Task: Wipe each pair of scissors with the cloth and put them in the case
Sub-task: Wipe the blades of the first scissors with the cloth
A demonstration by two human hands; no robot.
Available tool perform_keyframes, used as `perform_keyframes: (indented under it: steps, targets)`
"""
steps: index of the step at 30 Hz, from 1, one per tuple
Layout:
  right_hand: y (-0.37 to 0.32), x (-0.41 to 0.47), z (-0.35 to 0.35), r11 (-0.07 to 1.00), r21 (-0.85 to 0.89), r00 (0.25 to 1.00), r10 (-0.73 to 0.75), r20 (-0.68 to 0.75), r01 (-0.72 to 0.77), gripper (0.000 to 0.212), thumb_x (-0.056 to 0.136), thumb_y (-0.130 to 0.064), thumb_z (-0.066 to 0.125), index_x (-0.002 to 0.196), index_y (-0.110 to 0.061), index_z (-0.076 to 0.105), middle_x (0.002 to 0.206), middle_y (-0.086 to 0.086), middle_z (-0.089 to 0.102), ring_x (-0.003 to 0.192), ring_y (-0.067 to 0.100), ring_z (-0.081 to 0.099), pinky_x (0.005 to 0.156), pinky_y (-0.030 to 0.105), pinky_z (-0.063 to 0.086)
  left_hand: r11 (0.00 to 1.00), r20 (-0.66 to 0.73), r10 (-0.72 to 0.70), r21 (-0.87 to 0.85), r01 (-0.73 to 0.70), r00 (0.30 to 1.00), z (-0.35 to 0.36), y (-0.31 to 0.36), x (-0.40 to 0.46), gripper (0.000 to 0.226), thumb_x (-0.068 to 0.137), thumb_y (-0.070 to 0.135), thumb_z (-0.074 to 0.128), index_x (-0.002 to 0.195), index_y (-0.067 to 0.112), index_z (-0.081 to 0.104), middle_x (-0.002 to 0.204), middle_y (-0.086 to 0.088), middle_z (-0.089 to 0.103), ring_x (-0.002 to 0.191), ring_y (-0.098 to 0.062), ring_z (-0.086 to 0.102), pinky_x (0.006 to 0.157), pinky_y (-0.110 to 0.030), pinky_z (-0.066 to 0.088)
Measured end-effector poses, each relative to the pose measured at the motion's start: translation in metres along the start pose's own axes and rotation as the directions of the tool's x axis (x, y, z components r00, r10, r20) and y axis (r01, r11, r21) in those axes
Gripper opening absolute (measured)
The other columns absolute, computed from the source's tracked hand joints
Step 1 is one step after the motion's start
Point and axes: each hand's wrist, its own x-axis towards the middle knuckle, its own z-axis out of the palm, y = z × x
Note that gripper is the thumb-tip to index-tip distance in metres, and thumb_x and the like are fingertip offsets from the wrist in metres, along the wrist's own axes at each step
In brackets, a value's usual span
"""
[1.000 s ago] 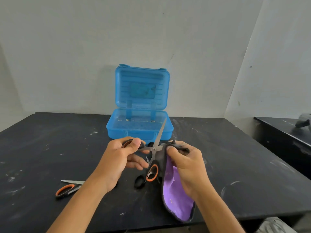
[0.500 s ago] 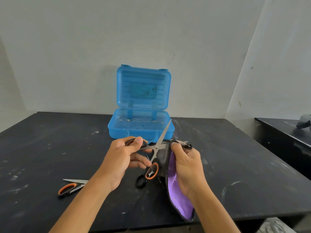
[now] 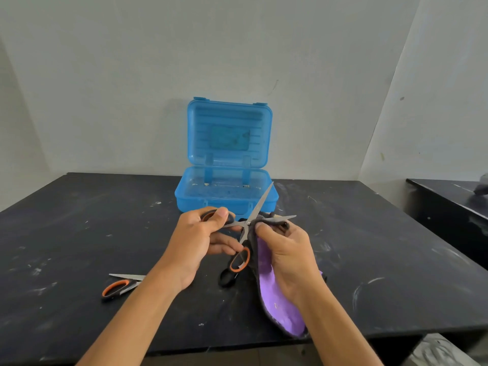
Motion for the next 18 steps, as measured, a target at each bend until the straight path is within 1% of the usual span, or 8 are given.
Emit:
perform_keyframes:
  steps: [3,5,8,10,13,15,17,18]
  targets:
    - [0.000,0.001,-0.002,0.995,-0.078,0.997,-0.061,-0.040,0.058,0.026,0.073,-0.027,0.076,0.092,-0.010,0.081,0.093,0.023,0.080,0.091,0.044,0.076,0.089,0.073,0.057,1.000,0.018,0.002,-0.004,-0.002,1.000,-0.005,-0.002,-0.002,0.025,0.102,0.024,0.055,0.103,0.002,0.067,0.092,-0.017,0.077,0.063,-0.031,0.074,0.053,-0.028,0.059]
    - [0.000,0.001,-0.003,0.995,-0.074,0.996,-0.070,-0.063,0.065,0.024,0.073,-0.029,0.073,0.087,-0.011,0.081,0.089,0.021,0.079,0.089,0.046,0.074,0.086,0.075,0.056,1.000,0.032,0.004,-0.015,-0.003,0.999,-0.005,-0.003,-0.002,0.026,0.102,0.024,0.054,0.104,0.002,0.067,0.092,-0.017,0.077,0.061,-0.030,0.074,0.053,-0.028,0.058]
    - [0.000,0.000,-0.003,0.997,-0.066,0.993,-0.058,-0.102,0.052,0.027,0.070,-0.035,0.073,0.082,-0.011,0.079,0.085,0.024,0.076,0.083,0.041,0.071,0.085,0.076,0.056,0.999,0.041,-0.004,-0.041,0.005,0.999,-0.004,-0.005,-0.002,0.026,0.102,0.024,0.054,0.105,0.001,0.066,0.092,-0.018,0.077,0.059,-0.029,0.073,0.052,-0.028,0.058]
    - [-0.001,0.000,-0.004,0.997,-0.057,0.990,-0.063,-0.127,0.057,0.031,0.068,-0.038,0.072,0.081,-0.010,0.078,0.093,0.033,0.074,0.090,0.048,0.072,0.086,0.077,0.055,0.999,0.048,-0.006,-0.050,0.008,0.999,-0.003,-0.006,-0.002,0.027,0.102,0.025,0.053,0.106,0.001,0.066,0.092,-0.018,0.077,0.059,-0.029,0.073,0.052,-0.028,0.058]
    - [-0.003,-0.001,-0.003,0.998,-0.036,0.989,-0.051,-0.142,0.047,0.033,0.066,-0.041,0.070,0.080,-0.011,0.079,0.098,0.034,0.075,0.104,0.059,0.069,0.090,0.076,0.054,0.999,0.056,-0.006,-0.048,0.009,0.998,-0.002,-0.005,-0.002,0.027,0.102,0.024,0.053,0.107,0.001,0.065,0.093,-0.018,0.077,0.058,-0.028,0.072,0.052,-0.028,0.058]
    - [-0.007,-0.002,-0.004,0.999,-0.017,0.987,-0.048,-0.156,0.045,0.028,0.069,-0.034,0.070,0.078,-0.009,0.078,0.100,0.036,0.074,0.103,0.060,0.069,0.090,0.079,0.052,0.999,0.055,-0.004,-0.045,0.006,0.998,-0.002,-0.005,-0.002,0.027,0.102,0.024,0.053,0.107,0.001,0.065,0.093,-0.018,0.077,0.058,-0.028,0.072,0.051,-0.028,0.057]
    - [-0.011,-0.001,-0.009,0.999,0.000,0.986,-0.031,-0.163,0.032,0.016,0.078,-0.023,0.068,0.075,-0.010,0.077,0.093,0.030,0.075,0.091,0.049,0.072,0.088,0.080,0.053,0.999,0.049,-0.004,-0.039,0.006,0.999,-0.003,-0.004,-0.003,0.027,0.102,0.024,0.052,0.107,0.001,0.065,0.093,-0.017,0.077,0.057,-0.027,0.072,0.051,-0.027,0.057]
    - [-0.012,0.001,-0.014,1.000,0.001,0.986,-0.027,-0.164,0.028,0.016,0.085,-0.017,0.067,0.074,-0.011,0.077,0.087,0.025,0.075,0.085,0.043,0.071,0.088,0.077,0.055,0.999,0.046,-0.005,-0.034,0.007,0.999,-0.004,-0.005,-0.003,0.027,0.102,0.024,0.052,0.107,0.001,0.066,0.093,-0.017,0.077,0.057,-0.027,0.072,0.051,-0.028,0.057]
